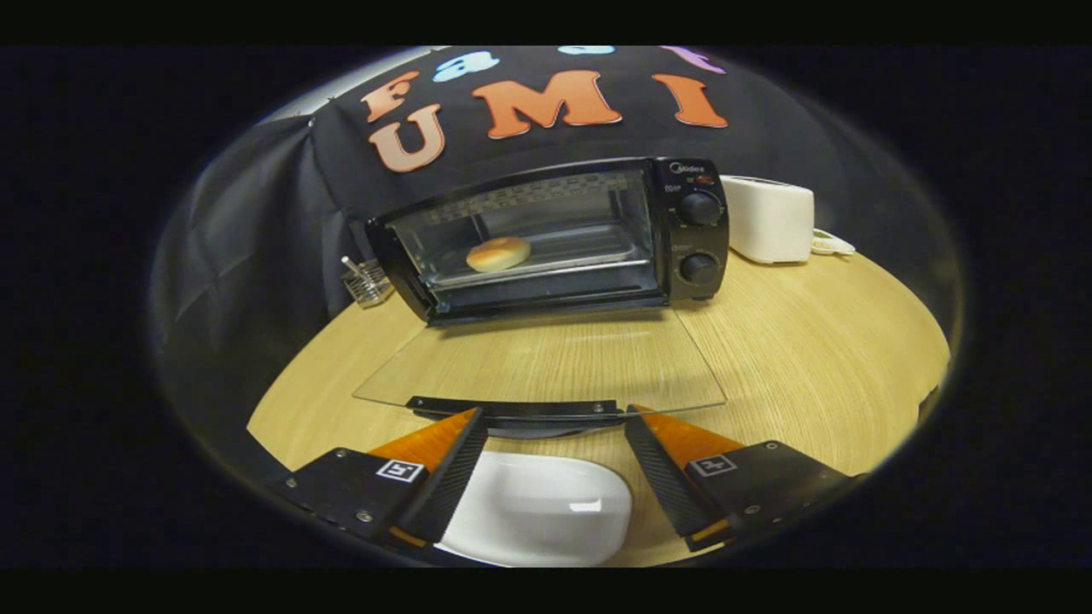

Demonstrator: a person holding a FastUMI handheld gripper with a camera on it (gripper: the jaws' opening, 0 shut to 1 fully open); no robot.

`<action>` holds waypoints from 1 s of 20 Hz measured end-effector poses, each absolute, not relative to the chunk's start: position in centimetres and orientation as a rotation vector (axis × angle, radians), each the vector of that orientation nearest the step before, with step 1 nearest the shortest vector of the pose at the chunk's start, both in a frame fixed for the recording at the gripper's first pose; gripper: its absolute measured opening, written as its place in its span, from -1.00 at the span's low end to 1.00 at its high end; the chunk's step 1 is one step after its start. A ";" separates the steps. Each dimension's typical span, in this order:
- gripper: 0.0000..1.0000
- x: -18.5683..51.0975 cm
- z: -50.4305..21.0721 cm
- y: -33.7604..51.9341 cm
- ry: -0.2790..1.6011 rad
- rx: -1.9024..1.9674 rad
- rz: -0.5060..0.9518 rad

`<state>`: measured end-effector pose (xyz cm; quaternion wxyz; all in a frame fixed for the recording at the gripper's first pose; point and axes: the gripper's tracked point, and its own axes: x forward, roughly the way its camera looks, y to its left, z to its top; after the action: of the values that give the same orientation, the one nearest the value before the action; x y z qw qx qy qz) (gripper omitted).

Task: Open the toaster oven, put the food inside, and close the toaster oven door.

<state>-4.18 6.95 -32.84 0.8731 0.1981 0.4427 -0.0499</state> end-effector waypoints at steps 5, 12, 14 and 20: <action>0.95 -2.4 -30.9 6.4 0.863 0.457 -0.096; 0.95 1.2 -27.9 5.3 0.735 0.521 -0.084; 0.96 2.1 -27.5 5.1 0.713 0.549 -0.082; 0.97 4.7 -26.5 4.4 0.673 0.619 -0.078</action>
<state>4.73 4.45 -26.47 0.8966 0.2987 0.3248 -0.0379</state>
